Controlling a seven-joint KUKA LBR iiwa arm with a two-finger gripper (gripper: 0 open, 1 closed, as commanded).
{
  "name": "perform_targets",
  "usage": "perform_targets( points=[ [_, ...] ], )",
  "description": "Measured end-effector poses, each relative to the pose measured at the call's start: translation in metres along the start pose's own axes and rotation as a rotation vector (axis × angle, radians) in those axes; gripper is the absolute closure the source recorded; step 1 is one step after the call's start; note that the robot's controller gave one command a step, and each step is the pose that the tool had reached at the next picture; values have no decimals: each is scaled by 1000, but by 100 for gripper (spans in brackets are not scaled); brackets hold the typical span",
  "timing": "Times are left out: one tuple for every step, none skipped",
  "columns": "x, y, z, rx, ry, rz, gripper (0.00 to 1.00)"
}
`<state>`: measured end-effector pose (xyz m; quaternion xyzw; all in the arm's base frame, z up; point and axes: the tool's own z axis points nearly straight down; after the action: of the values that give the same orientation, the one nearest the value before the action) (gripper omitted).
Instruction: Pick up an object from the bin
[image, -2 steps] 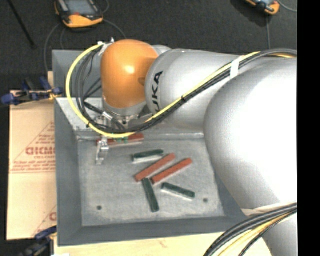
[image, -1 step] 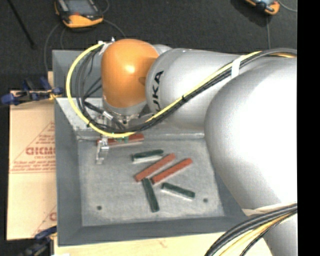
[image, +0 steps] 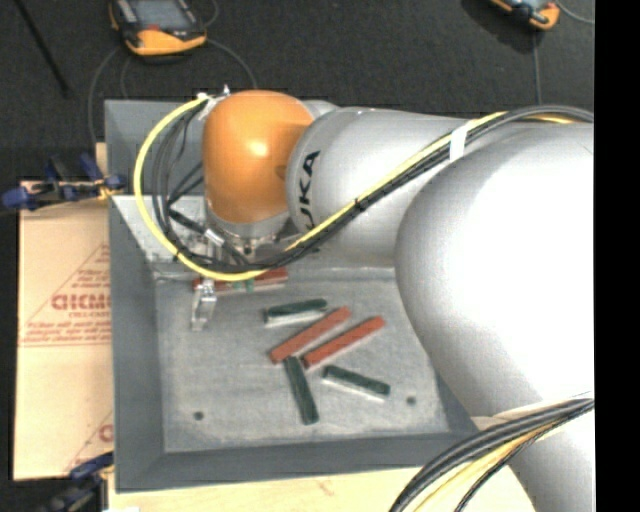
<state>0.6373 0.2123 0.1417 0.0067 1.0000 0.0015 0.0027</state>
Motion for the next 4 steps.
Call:
perform_targets(
  points=[
    [-8, -55, 26, 0, 2, 27, 0],
    [-5, -82, 63, 4, -2, 37, 0],
    [-5, -78, 58, 1, 0, 38, 100],
    [-5, -79, 58, 1, 0, 39, 100]
  ],
)
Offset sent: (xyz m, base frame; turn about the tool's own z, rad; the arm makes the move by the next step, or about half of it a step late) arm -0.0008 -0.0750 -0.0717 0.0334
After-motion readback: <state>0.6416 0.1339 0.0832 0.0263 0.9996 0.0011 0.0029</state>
